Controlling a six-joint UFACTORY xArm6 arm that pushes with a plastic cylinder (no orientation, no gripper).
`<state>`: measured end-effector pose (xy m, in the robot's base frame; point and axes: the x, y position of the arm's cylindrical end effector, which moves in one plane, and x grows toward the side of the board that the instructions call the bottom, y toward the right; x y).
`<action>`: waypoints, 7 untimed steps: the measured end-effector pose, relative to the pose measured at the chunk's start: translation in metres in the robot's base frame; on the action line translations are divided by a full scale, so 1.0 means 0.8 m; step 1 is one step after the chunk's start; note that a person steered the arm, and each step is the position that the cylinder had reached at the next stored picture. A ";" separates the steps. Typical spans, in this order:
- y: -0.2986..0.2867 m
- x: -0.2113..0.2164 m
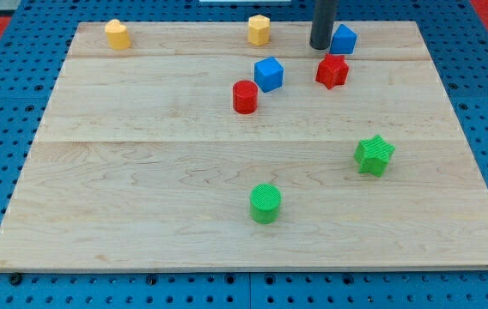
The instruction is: Push the blue triangle to the right side of the board
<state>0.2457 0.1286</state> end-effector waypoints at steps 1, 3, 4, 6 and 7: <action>0.021 -0.015; 0.012 0.013; 0.051 0.028; 0.099 -0.016; 0.142 0.007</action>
<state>0.2512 0.2418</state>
